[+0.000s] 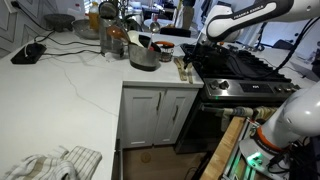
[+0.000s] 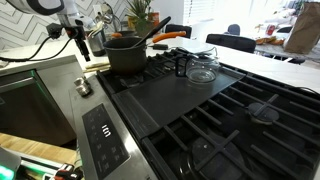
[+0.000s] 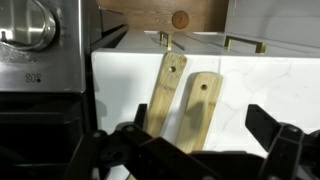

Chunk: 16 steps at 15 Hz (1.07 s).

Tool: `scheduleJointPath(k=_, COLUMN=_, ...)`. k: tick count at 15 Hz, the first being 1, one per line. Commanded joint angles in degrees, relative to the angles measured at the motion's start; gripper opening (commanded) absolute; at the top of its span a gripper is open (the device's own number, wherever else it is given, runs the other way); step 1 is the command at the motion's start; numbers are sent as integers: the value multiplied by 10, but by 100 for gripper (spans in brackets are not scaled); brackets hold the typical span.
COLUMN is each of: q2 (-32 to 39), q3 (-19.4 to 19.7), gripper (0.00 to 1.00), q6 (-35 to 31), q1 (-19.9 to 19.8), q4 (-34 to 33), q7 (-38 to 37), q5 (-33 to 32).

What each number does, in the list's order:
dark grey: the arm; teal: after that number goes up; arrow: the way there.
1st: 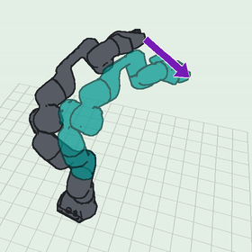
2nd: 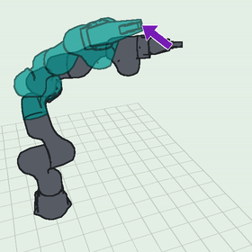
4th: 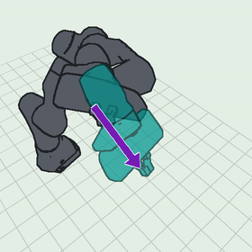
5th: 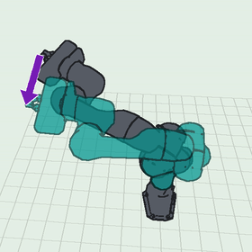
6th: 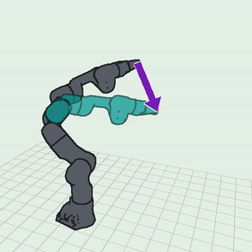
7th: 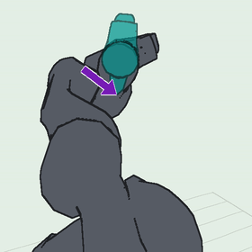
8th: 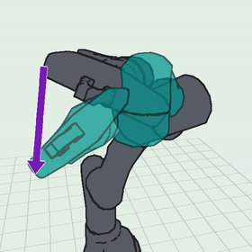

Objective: Put the spatula in the middle in the pot

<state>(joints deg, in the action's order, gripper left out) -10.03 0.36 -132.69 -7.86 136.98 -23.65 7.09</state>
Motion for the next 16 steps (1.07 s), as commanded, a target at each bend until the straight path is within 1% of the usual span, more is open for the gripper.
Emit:
scheduleJointPath(k=1, q2=32, q3=10, gripper=100, q6=-43, q1=3, q4=3, q7=-13, q5=-11)
scheduleJointPath(k=4, q2=53, q3=14, gripper=100, q6=-73, q1=6, q4=2, q7=-10, q5=-6)
scheduleJointPath(k=5, q2=58, q3=15, gripper=97, q6=-83, q1=7, q4=2, q7=-9, q5=-1)
scheduleJointPath(k=6, q2=63, q3=16, gripper=97, q6=-93, q1=7, q4=2, q7=-11, q5=-1)
scheduleJointPath(k=7, q2=68, q3=16, gripper=93, q6=-102, q1=7, q4=1, q7=-11, q5=0)
scheduleJointPath(k=9, q2=77, q3=18, gripper=90, q6=-114, q1=9, q4=0, q7=-14, q5=3)
scheduleJointPath(k=10, q2=80, q3=18, gripper=83, q6=-119, q1=9, q4=0, q7=-16, q5=3)
scheduleJointPath(k=11, q2=83, q3=19, gripper=84, q6=-120, q1=10, q4=-1, q7=-18, q5=2)
scheduleJointPath(k=12, q2=85, q3=19, gripper=80, q6=-120, q1=11, q4=-1, q7=-20, q5=3)
scheduleJointPath(k=13, q2=87, q3=19, gripper=79, q6=-121, q1=12, q4=-1, q7=-23, q5=2)
scheduleJointPath(k=14, q2=88, q3=19, gripper=80, q6=-121, q1=13, q4=-2, q7=-23, q5=3)
scheduleJointPath(k=15, q2=90, q3=20, gripper=75, q6=-122, q1=13, q4=-3, q7=-26, q5=2)
scheduleJointPath(k=16, q2=92, q3=20, gripper=76, q6=-120, q1=14, q4=-4, q7=-28, q5=3)
